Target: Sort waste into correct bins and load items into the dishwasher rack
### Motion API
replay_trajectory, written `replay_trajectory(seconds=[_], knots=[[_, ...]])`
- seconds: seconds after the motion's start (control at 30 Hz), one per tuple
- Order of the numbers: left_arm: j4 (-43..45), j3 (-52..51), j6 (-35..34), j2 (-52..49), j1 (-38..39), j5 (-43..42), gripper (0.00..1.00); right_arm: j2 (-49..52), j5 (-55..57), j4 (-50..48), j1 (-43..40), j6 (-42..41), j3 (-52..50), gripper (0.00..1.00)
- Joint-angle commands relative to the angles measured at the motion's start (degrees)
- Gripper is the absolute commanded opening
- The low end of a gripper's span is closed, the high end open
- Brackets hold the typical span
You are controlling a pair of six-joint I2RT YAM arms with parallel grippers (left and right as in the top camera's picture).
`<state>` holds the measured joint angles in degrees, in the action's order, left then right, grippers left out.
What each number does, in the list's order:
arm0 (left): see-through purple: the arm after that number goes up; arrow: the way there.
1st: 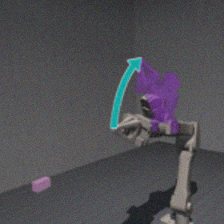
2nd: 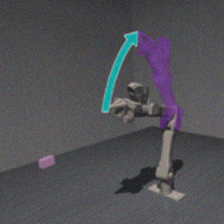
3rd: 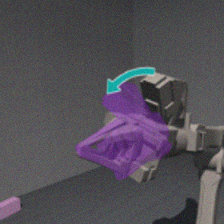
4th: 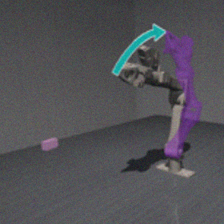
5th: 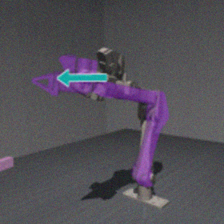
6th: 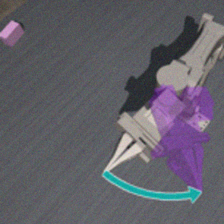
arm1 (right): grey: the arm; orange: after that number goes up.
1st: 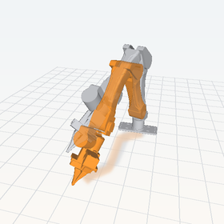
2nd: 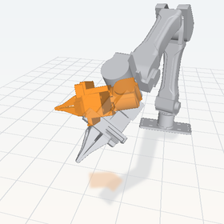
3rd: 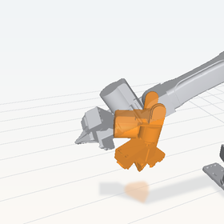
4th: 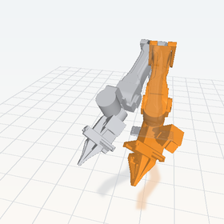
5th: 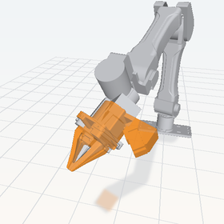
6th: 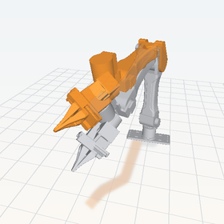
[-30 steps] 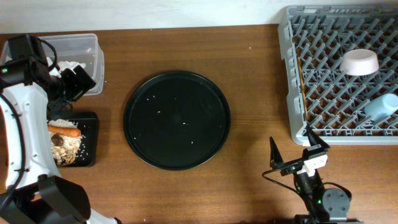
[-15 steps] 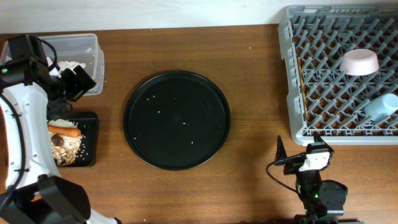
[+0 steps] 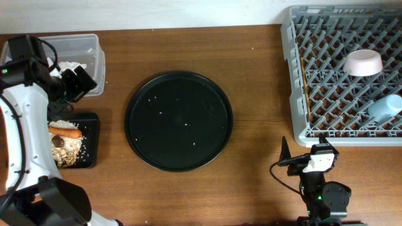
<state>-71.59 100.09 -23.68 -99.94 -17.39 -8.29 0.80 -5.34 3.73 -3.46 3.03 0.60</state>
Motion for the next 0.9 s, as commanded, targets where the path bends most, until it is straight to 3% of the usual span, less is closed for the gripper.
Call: replay_trajectory(seconds=[0.0, 0.7, 0.87], knots=[[-0.04, 0.20, -0.72, 1.51, -0.04, 0.24, 0.99, -0.61, 1.09, 0.42, 0.50, -0.31, -0.28, 0.98], [-0.04, 0.20, -0.72, 1.51, -0.04, 0.24, 0.99, -0.61, 1.09, 0.42, 0.50, -0.31, -0.28, 0.98], [-7.61, 0.20, -0.31, 1.51, -0.02, 1.51, 0.99, -0.61, 1.09, 0.42, 0.50, -0.31, -0.28, 0.98]])
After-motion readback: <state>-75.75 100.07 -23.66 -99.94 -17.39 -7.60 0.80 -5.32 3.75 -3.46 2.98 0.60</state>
